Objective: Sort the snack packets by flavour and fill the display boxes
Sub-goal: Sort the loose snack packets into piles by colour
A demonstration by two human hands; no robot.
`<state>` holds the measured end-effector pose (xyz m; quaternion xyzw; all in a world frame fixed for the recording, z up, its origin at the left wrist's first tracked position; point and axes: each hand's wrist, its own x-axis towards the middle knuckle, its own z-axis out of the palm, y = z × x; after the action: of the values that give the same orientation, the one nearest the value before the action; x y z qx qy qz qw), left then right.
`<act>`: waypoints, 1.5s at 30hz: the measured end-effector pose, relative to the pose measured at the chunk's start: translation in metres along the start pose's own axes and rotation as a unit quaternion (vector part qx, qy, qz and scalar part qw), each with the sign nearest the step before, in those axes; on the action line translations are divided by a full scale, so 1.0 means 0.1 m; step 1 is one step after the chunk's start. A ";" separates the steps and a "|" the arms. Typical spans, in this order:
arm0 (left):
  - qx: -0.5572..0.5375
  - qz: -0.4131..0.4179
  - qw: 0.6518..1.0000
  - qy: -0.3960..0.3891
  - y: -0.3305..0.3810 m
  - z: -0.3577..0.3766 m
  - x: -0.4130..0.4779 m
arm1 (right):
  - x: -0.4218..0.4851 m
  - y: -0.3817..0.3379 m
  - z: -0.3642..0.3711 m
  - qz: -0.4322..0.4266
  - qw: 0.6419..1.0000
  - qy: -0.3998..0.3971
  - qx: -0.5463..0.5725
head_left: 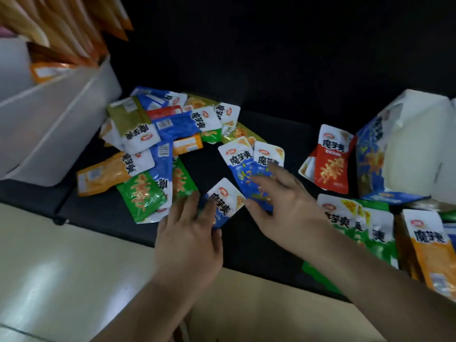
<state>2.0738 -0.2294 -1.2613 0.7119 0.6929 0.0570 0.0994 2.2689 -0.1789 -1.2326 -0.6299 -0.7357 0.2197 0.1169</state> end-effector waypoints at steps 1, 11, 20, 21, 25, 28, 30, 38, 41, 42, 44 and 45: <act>0.012 0.003 1.000 -0.012 -0.03 0.00 -0.01 | 0.13 -0.06 0.02 0.008 0.999 -0.040 -0.025; -0.252 -0.142 0.955 -0.066 -0.15 -0.16 0.10 | 0.14 0.09 0.26 -0.059 0.996 -0.067 -0.011; -0.400 -0.247 0.882 -0.034 0.03 -0.25 0.05 | -0.13 0.12 0.20 0.046 0.997 -0.003 -0.058; -0.397 -0.248 0.883 -0.033 0.05 -0.22 0.05 | -0.14 0.10 0.21 0.031 0.997 0.001 -0.074; -0.546 -0.286 0.786 -0.059 0.22 -0.21 0.10 | -0.16 0.04 0.24 0.003 0.999 0.006 -0.048; -0.629 -0.258 0.725 -0.113 0.39 -0.24 0.13 | -0.20 0.04 0.24 0.006 1.000 0.017 0.005; -0.629 -0.224 0.733 -0.132 0.49 -0.21 0.10 | -0.22 0.06 0.19 0.007 0.997 0.005 0.082; -0.635 -0.163 0.743 -0.134 0.58 -0.26 0.04 | -0.37 0.11 -0.22 0.112 0.925 0.000 0.364; -0.609 -0.114 0.764 -0.178 0.69 -0.35 0.03 | -0.51 0.08 -0.41 0.123 0.900 -0.031 0.417; -0.598 -0.098 0.772 -0.191 0.75 -0.38 0.02 | -0.56 0.07 -0.46 0.127 0.904 -0.028 0.407; -0.578 -0.082 0.786 -0.204 0.87 -0.46 0.01 | -0.65 0.11 -0.54 0.136 0.916 -0.018 0.378; -0.574 -0.075 0.787 -0.215 0.94 -0.50 0.01 | -0.70 0.14 -0.61 0.142 0.919 -0.012 0.367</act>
<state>2.1543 -0.2273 -1.1921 0.4633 0.5443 0.2821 0.6399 2.3210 -0.2353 -1.1784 -0.6376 -0.5076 0.4962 0.2993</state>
